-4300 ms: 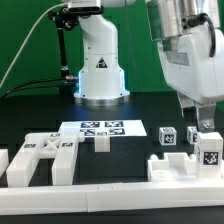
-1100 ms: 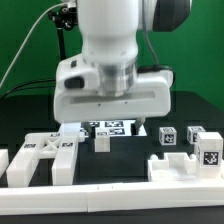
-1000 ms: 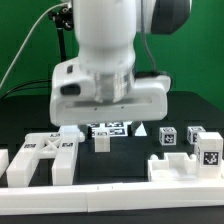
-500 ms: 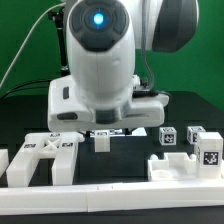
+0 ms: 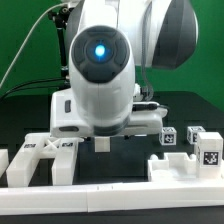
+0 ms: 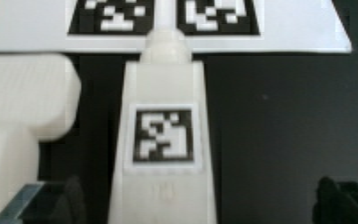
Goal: Assemble chair
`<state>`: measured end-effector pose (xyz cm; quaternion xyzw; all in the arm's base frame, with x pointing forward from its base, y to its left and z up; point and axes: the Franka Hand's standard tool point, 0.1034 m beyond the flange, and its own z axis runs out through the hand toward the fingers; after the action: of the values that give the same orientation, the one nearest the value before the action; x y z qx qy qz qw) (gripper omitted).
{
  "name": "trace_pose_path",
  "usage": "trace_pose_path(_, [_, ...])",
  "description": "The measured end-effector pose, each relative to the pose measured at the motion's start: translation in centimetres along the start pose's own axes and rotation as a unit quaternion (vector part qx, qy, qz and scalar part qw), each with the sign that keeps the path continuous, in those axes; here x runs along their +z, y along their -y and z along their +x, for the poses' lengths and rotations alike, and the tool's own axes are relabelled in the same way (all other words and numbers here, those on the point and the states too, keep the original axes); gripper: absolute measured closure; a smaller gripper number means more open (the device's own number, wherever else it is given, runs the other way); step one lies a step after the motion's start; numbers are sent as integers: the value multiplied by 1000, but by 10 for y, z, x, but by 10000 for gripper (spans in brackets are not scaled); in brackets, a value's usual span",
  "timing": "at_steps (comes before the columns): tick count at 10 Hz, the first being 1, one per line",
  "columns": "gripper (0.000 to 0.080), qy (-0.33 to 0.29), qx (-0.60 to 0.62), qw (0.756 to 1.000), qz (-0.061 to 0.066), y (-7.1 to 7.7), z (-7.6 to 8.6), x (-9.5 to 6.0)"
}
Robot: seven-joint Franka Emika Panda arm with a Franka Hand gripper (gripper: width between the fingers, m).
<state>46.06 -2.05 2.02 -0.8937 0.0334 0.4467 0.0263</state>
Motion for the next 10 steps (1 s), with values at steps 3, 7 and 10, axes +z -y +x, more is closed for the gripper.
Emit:
trace_pose_path(3, [151, -12, -1, 1000, -3, 0, 5, -4])
trace_pose_path(7, [151, 16, 19, 1000, -3, -2, 5, 14])
trace_pose_path(10, [349, 14, 19, 1000, -3, -3, 6, 14])
